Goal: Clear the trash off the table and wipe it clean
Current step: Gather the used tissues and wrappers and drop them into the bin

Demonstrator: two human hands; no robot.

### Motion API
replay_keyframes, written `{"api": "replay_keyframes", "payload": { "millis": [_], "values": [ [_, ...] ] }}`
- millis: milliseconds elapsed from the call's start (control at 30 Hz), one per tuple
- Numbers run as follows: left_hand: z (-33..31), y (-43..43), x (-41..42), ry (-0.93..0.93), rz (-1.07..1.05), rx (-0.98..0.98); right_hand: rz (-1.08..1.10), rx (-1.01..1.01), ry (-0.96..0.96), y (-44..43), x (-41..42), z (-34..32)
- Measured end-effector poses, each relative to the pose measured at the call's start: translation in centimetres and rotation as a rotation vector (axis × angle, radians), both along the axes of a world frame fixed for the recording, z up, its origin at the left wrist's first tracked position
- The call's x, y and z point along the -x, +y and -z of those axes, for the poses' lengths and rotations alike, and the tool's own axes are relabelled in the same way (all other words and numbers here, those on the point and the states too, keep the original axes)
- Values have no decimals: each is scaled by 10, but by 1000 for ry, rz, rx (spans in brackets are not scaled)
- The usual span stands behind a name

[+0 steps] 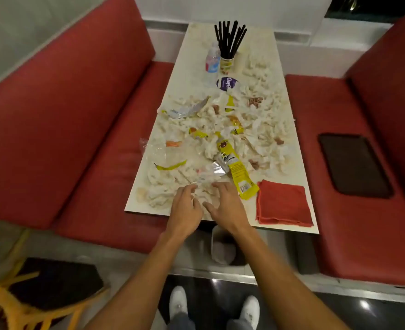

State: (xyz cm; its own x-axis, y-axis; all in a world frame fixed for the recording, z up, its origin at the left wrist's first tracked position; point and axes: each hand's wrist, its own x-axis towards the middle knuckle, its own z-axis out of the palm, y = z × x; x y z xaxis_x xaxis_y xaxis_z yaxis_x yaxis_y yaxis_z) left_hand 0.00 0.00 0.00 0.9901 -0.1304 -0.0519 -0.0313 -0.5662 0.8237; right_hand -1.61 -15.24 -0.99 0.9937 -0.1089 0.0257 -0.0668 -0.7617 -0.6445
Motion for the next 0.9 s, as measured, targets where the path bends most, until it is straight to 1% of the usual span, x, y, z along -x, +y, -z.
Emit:
{"api": "replay_keyframes", "payload": {
  "millis": [133, 200, 300, 433, 533, 733, 900],
  "values": [
    [10, -1, -4, 72, -32, -23, 30, 110, 102, 13, -7, 5],
    [17, 0, -4, 69, -38, 10, 35, 127, 98, 16, -10, 12],
    [23, 3, -3, 15, -64, 40, 72, 65, 99, 18, -14, 18],
    [24, 3, 0, -102, -88, 36, 123, -17, 123, 14, -11, 20],
    [23, 0, -5, -130, -115, 78, 144, -80, 97, 7, -4, 14],
    [17, -20, -5, -11, -126, 233, 248, -327, 13, 7, 7, -12],
    [-1, -31, -6, 187, -173, 519, 301, -581, -30, 24, 4, -29]
  ]
}}
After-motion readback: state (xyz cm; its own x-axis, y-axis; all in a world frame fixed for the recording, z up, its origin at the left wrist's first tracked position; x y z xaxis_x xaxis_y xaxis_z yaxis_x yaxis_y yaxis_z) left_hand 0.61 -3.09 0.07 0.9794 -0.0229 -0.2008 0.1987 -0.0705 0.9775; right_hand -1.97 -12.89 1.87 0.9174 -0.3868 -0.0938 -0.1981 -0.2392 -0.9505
